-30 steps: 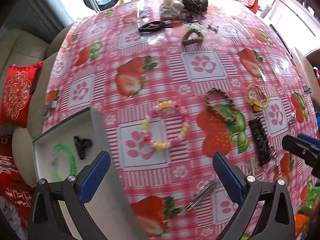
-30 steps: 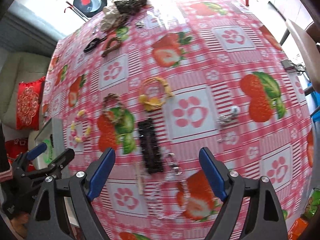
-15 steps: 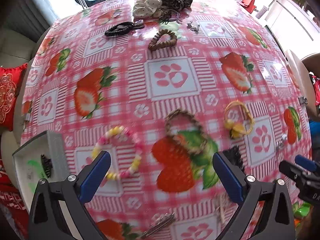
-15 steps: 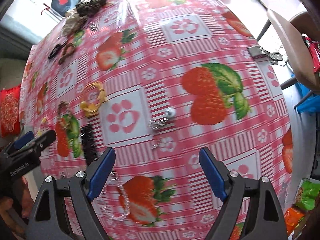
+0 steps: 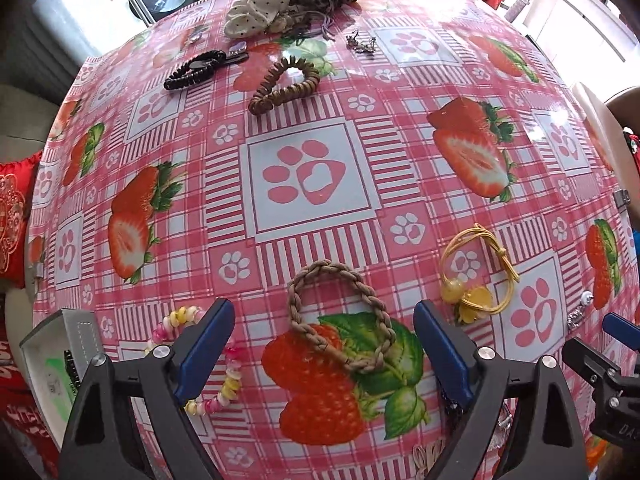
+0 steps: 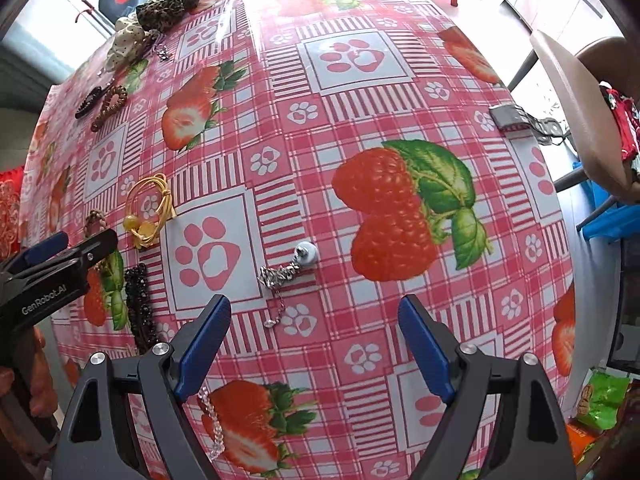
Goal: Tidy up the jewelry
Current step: 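Move the left tool to the braided brown bracelet while the right tool approaches the silver chain, then grasp the braided brown bracelet with the left tool while the right tool grasps the silver chain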
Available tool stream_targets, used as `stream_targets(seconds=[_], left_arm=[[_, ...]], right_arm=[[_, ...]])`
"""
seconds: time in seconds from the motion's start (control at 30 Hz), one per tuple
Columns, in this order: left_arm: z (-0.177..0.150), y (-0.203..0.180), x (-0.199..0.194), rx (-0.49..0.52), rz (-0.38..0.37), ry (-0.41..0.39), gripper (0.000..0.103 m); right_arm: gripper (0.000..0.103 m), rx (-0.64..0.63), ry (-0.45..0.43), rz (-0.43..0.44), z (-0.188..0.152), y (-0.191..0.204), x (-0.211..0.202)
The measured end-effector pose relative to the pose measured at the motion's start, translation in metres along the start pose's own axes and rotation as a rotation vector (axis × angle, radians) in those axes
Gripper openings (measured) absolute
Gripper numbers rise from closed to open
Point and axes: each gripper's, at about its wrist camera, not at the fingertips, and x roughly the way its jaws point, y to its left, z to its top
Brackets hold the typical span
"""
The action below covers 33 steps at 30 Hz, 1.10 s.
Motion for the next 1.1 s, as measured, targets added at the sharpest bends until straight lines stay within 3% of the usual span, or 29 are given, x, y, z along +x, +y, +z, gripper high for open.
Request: stream_targets(seconds=[0.23, 0.47, 0.7, 0.73, 0.8, 1.1], left_arm=[[0.003, 0.002, 0.006, -0.019, -0.02, -0.001, 0.095], [0.001, -0.007, 0.0, -0.005, -0.07, -0.017, 0.071], [-0.005, -0.018, -0.008, 0.027, -0.091, -0.035, 0.021], [-0.005, -0.017, -0.009, 0.027, -0.098, -0.034, 0.021], [-0.006, -0.014, -0.011, 0.02, -0.111, -0.031, 0.021], [-0.017, 0.01, -0.033, 0.016, -0.143, -0.063, 0.021]], right_arm=[[0.086, -0.061, -0.026, -0.059, 0.011, 0.025, 0.011], [0.066, -0.121, -0.063, -0.097, 0.011, 0.048, 0.012], [0.033, -0.151, -0.09, -0.118, 0.012, 0.058, 0.007], [0.029, -0.154, -0.093, -0.125, 0.013, 0.059, 0.007], [0.01, -0.15, -0.099, -0.132, 0.014, 0.06, 0.004], [0.006, -0.044, -0.108, 0.003, 0.012, 0.042, -0.008]])
